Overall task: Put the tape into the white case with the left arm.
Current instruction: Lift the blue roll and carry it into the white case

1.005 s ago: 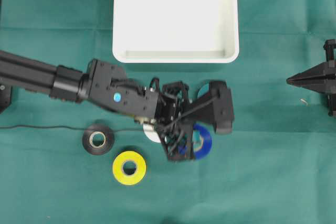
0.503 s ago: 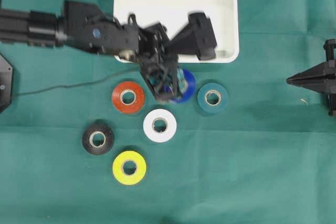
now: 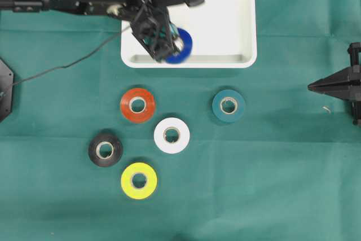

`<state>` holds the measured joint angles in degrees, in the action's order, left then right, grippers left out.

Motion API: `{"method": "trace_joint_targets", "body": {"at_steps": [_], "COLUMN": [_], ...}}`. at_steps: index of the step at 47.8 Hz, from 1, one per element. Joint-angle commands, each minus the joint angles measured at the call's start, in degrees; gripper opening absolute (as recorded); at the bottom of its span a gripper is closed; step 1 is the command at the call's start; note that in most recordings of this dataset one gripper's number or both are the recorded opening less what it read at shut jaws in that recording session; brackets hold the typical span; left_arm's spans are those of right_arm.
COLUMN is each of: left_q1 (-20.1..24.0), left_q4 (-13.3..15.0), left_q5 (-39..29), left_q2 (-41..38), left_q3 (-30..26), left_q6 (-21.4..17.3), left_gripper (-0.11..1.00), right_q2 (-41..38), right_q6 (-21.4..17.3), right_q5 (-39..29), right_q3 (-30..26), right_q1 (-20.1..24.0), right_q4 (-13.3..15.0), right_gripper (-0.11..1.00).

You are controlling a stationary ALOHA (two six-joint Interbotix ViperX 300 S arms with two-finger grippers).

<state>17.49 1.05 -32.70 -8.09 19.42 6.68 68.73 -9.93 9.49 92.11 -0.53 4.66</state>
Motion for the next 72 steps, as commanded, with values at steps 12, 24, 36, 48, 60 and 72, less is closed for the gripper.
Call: {"method": "trace_joint_targets", "body": {"at_steps": [12,24,36,48,60,72], "left_q1": [8.96,12.13,12.74,12.74,12.74,12.39], "left_q4": [0.00,0.00,0.00,0.00,0.00,0.09], "left_q5": [5.63,11.34,12.13,12.66,12.66,12.66], "left_q2": [2.20,1.76,1.76,1.67,2.29,3.43], "left_q3": [3.52,6.42,6.33,6.86,6.94,7.38], "left_q6": [-4.83,-7.38,-7.65,-7.65,-7.65,-7.47], "left_gripper": [0.27,0.27,0.27,0.49,0.98,0.97], "right_q2": [-0.44,-0.35,-0.35,-0.35,-0.35,-0.35], "right_q6": [-0.09,-0.09,-0.09,-0.09,-0.09,-0.09], "right_q5": [0.26,0.26,0.26,0.26,0.26,0.26], "right_q3": [-0.62,-0.62,-0.62,-0.62,-0.62,-0.70], "right_q1": [-0.09,-0.09,-0.09,-0.09,-0.09,0.00], "right_q4": [0.09,0.09,0.09,0.09,0.09,0.09], "right_gripper": [-0.09,-0.09,-0.09,-0.09,-0.09,-0.09]}}
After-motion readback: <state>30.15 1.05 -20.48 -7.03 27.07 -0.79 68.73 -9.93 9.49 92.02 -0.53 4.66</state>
